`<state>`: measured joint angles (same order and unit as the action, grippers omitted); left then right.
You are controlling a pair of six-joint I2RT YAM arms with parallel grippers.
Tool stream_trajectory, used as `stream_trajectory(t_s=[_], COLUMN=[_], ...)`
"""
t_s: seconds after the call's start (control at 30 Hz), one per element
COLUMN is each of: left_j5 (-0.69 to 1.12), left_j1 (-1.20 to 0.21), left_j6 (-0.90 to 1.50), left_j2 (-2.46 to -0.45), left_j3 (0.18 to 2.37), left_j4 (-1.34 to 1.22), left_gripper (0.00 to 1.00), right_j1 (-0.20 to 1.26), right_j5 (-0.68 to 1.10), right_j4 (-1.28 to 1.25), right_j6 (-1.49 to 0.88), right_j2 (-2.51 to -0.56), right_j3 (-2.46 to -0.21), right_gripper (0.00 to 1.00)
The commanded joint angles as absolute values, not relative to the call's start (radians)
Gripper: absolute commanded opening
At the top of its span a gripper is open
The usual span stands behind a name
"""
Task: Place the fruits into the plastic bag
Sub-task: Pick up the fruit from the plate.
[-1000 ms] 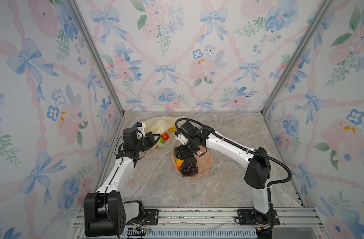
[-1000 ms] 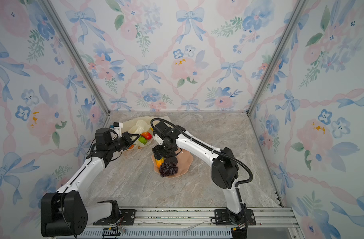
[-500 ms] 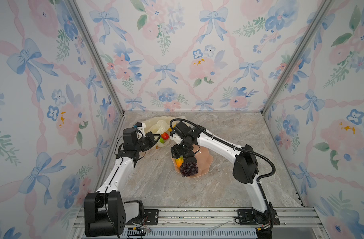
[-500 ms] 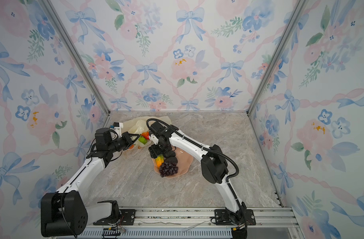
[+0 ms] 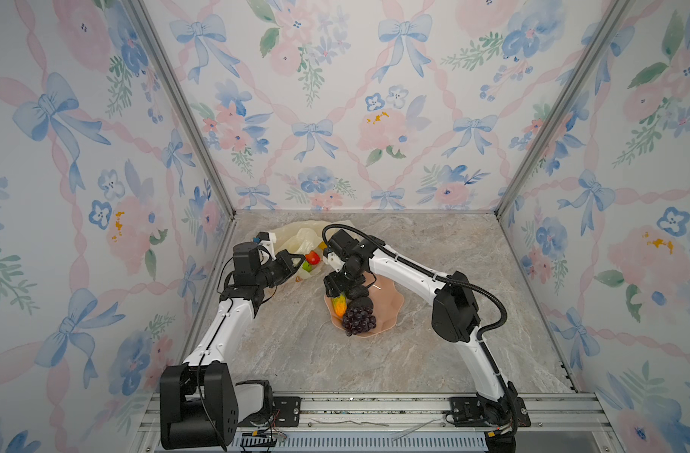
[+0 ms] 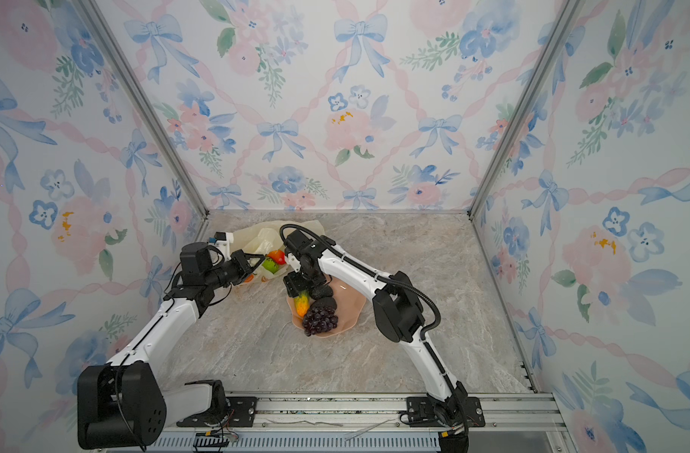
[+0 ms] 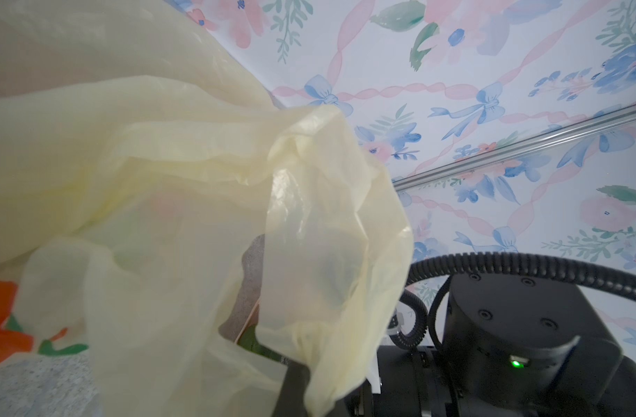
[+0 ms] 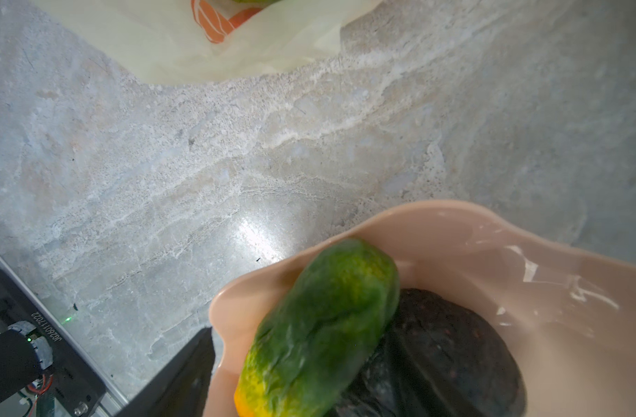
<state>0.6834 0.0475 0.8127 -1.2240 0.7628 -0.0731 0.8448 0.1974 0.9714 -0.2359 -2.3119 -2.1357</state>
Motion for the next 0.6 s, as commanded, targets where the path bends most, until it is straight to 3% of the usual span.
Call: stream_trajectory(t_s=[0.0,0.3,0.57], left_j5=[0.708,0.708,0.707], left_j1=[0.054,0.054,0.054], left_j6=[0.795,0.796,0.801], left_j2=[-1.233,-1.229,-1.227], left_j3=[0.766,0.765,0.766], left_j4=[-0.069,-0.068,-0.068], left_gripper=[0.0,0.0,0.0], right_j1=[0.835,0.826,0.817], right_j5=[0.18,0.183,0.181], right_j4=[1.007,1.012,0.993], right_j6=[-0.251,-0.26,-0.272], right_j2=[-2.34,-2.363,-2.353], right_j3=[-2.174,-2.173,-2.151], right_gripper=[0.77,0.76,0.67])
